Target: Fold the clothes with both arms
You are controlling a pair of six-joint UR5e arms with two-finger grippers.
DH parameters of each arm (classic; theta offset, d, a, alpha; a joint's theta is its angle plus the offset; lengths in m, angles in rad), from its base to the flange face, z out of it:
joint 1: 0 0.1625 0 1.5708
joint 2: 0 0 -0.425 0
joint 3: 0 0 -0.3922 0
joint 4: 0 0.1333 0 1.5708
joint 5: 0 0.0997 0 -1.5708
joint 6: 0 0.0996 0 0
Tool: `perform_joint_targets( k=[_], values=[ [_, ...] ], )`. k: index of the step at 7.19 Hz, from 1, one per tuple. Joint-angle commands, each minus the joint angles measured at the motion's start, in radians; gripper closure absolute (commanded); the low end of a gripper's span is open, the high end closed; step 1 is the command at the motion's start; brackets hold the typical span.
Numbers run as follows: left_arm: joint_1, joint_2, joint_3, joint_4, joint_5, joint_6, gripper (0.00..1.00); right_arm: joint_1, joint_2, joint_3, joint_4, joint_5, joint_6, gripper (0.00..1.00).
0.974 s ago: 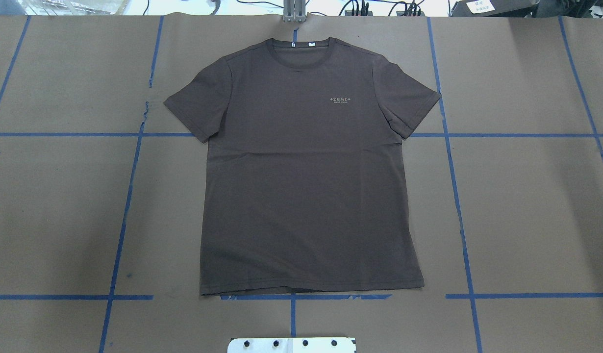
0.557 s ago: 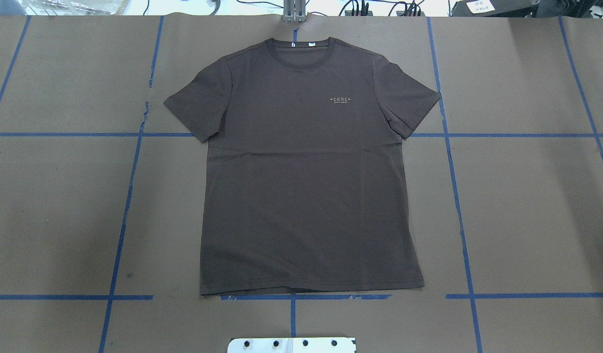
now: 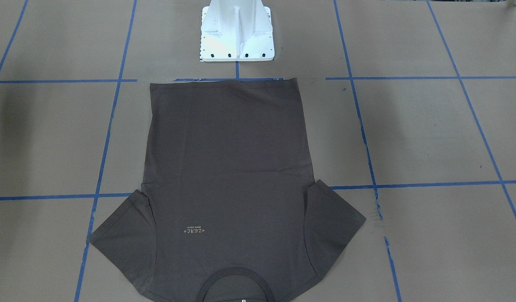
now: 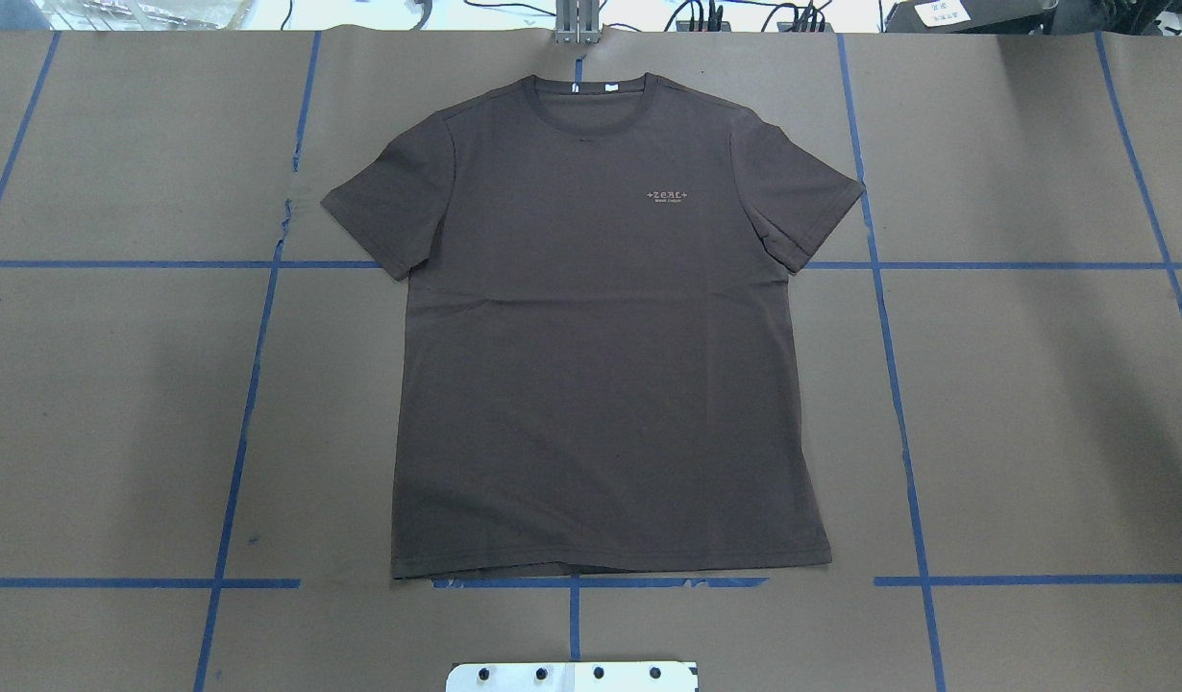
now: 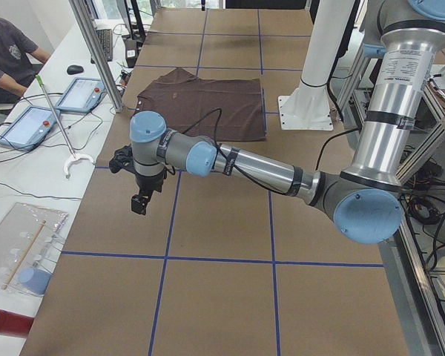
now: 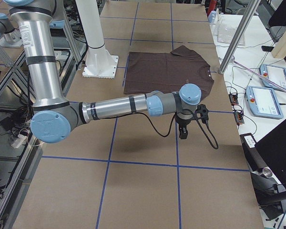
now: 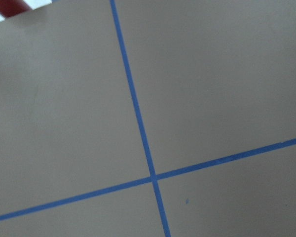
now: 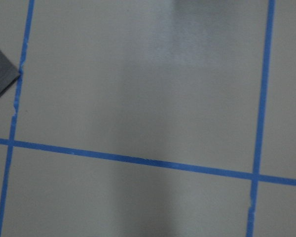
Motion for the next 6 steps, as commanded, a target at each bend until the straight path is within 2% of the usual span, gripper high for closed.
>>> perform_joint_targets(
  k=[1, 2, 3, 4, 5, 6],
  values=[
    [0.017, -0.002, 0.007, -0.052, -0.007, -0.034, 0.0, -0.077, 0.073, -0.096, 0.163, -0.001, 0.066, 0.0],
    [0.019, -0.016, 0.015, -0.054, -0.007, -0.034, 0.0, -0.103, 0.106, -0.232, 0.377, -0.006, 0.157, 0.0],
    [0.02, -0.031, 0.006, -0.09, -0.007, -0.034, 0.0, -0.142, 0.202, -0.364, 0.518, -0.006, 0.334, 0.0],
    [0.02, -0.028, 0.018, -0.167, -0.008, -0.084, 0.0, -0.217, 0.29, -0.432, 0.53, -0.055, 0.423, 0.0],
    [0.02, -0.025, 0.023, -0.193, -0.007, -0.109, 0.0, -0.288, 0.336, -0.443, 0.536, -0.207, 0.448, 0.0],
    [0.02, -0.029, 0.023, -0.195, -0.007, -0.113, 0.0, -0.325, 0.354, -0.447, 0.537, -0.269, 0.486, 0.05]
  ],
)
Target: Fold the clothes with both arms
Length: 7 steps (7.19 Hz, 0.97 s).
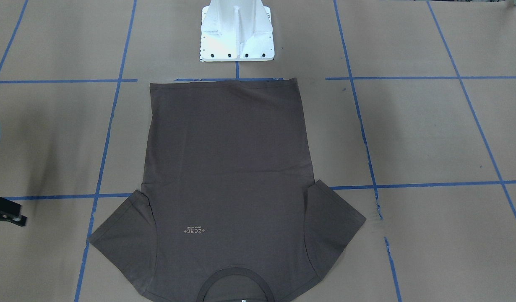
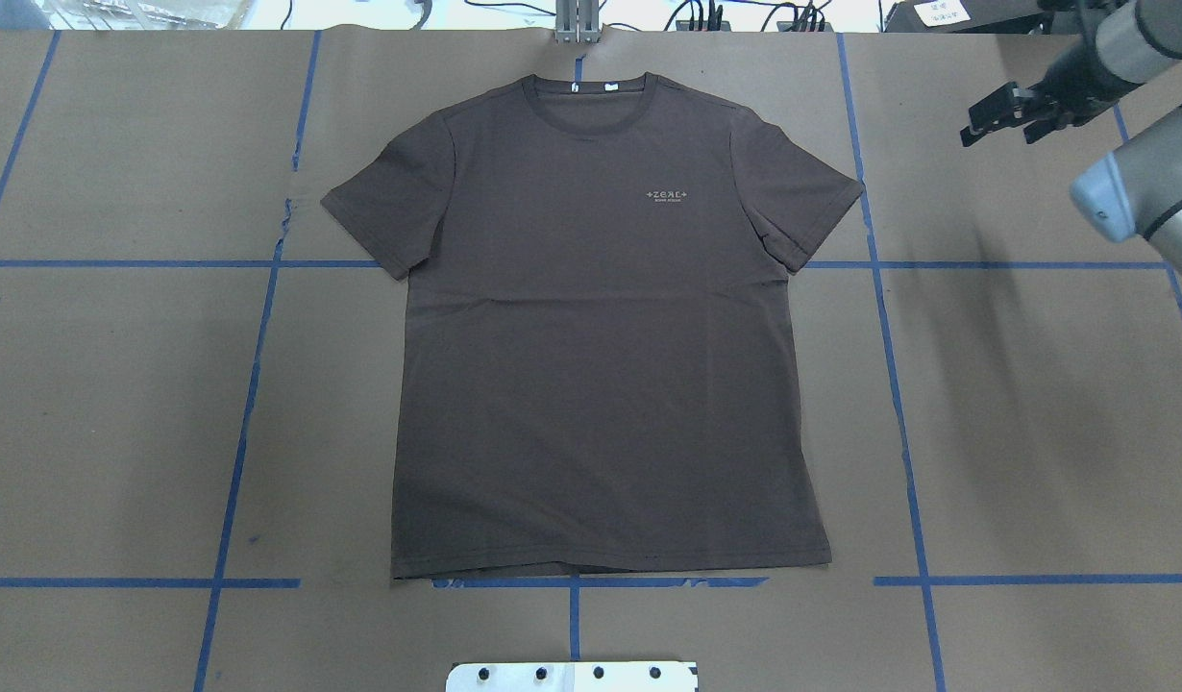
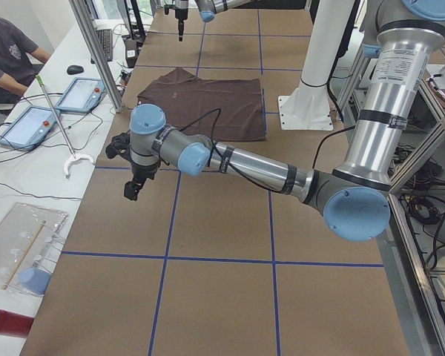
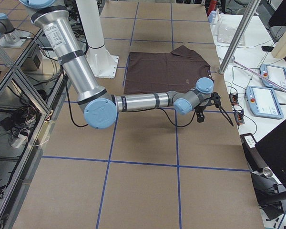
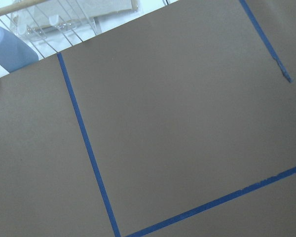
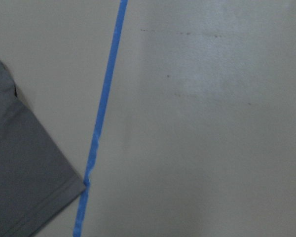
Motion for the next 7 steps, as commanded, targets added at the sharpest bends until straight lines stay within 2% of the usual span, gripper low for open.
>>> perform_joint_targets(
  k=[1, 3, 5, 6, 7],
  values=[
    [0.0, -0.004, 0.003, -0.021, 0.0, -0.017, 0.0, -0.097, 0.089, -0.037, 0.014, -0.128, 0.069, 0.04],
    [0.0, -0.009, 0.006, -0.021, 0.0, -0.016, 0.0, -0.138, 0.13, -0.066, 0.015, -0.131, 0.184, 0.01],
    [0.0, -0.012, 0.009, -0.021, 0.0, -0.017, 0.0, -0.174, 0.158, -0.118, 0.021, -0.158, 0.186, 0.01],
    [0.0, -0.012, 0.009, -0.021, 0.0, -0.017, 0.0, -0.2, 0.16, -0.14, 0.023, -0.204, 0.186, 0.01],
    [0.0, -0.012, 0.009, -0.021, 0.0, -0.017, 0.0, -0.202, 0.164, -0.152, 0.021, -0.205, 0.186, 0.02]
  ],
)
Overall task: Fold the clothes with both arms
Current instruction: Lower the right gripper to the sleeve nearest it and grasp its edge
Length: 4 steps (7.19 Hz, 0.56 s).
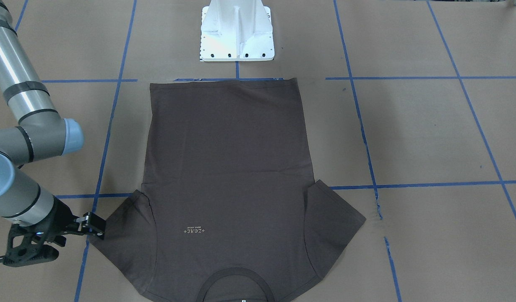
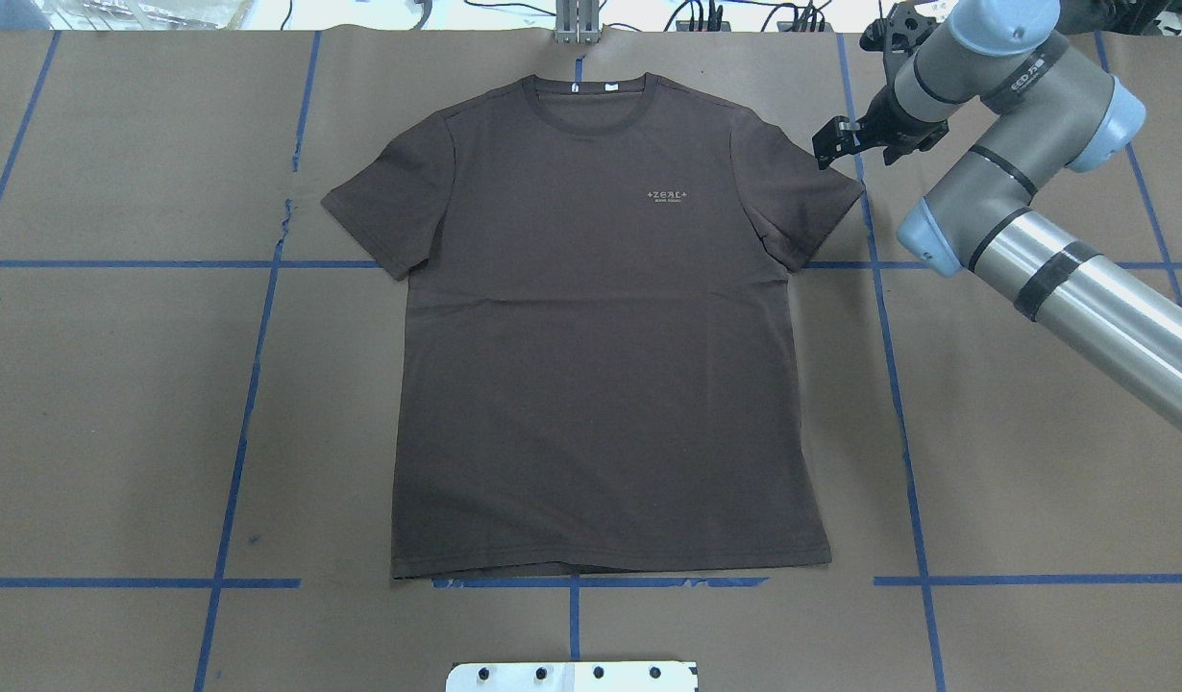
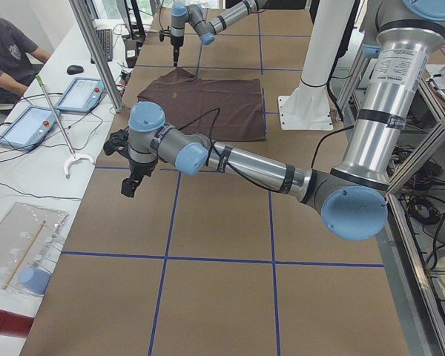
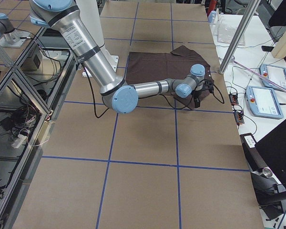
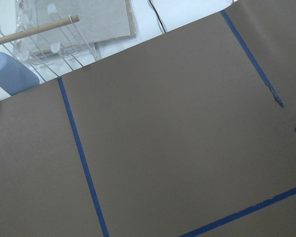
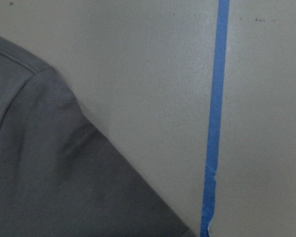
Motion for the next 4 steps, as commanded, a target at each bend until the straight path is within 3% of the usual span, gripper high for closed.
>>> perform_joint_targets(
  k=[1, 2, 4],
  values=[
    [0.0, -0.007, 0.002, 0.0, 0.0, 0.0, 0.0, -0.015, 0.007, -0.035, 0.0, -0.019, 0.001, 0.04],
    [0.0, -0.007, 0.002, 0.0, 0.0, 0.0, 0.0, -0.015, 0.007, -0.04, 0.0, -0.018, 0.001, 0.06],
    [0.0, -0.008, 0.002, 0.0, 0.0, 0.0, 0.0, -0.015, 0.007, -0.048, -0.001, -0.016, 0.006, 0.2]
  ],
)
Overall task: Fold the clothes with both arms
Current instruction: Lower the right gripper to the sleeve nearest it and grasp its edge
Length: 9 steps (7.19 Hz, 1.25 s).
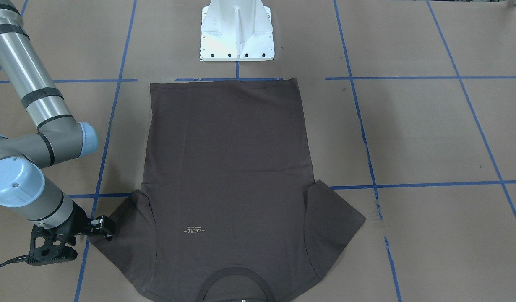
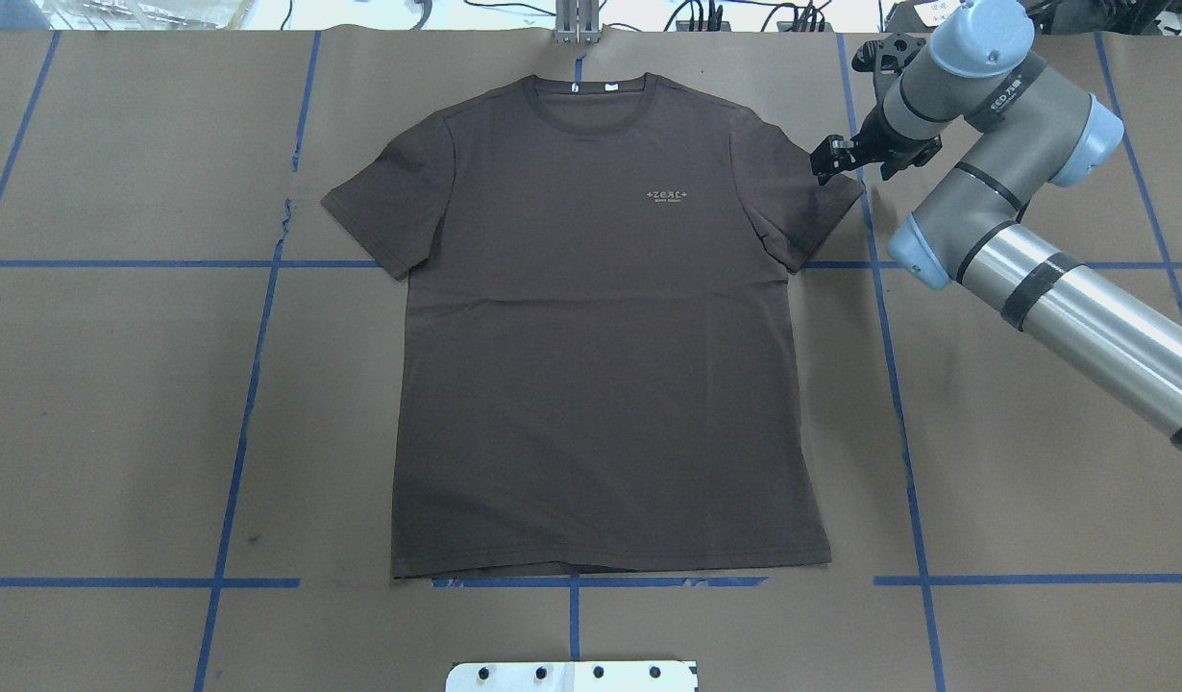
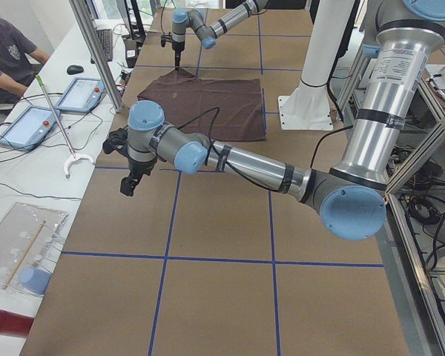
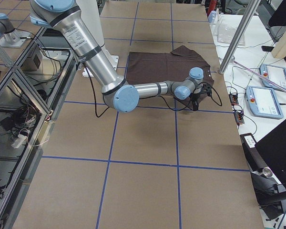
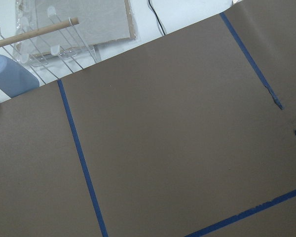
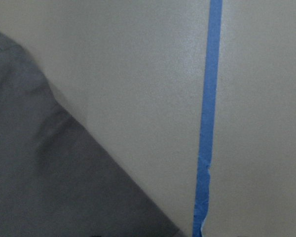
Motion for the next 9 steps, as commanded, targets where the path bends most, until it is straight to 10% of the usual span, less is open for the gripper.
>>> perform_joint_targets(
  k=[1, 4, 5, 8, 9],
  values=[
    [0.0, -0.001, 0.0, 0.0, 0.0, 0.0, 0.0, 0.001, 0.0, -0.006, 0.001, 0.001, 0.004, 0.33],
    [0.0, -0.009, 0.006, 0.002, 0.002, -0.002, 0.0, 0.001, 0.0, -0.006, -0.001, 0.003, 0.006, 0.95],
    [0.0, -0.016, 0.008, 0.002, 0.002, -0.002, 0.0, 0.001, 0.0, -0.006, -0.001, 0.006, 0.006, 1.0],
    [0.0, -0.024, 0.015, 0.0, 0.002, -0.03, 0.0, 0.003, 0.002, -0.003, 0.001, 0.009, 0.006, 0.99],
    [0.0, -0.03, 0.017, 0.0, 0.002, -0.047, 0.0, 0.003, 0.002, -0.003, 0.001, 0.01, 0.006, 0.58]
  ],
)
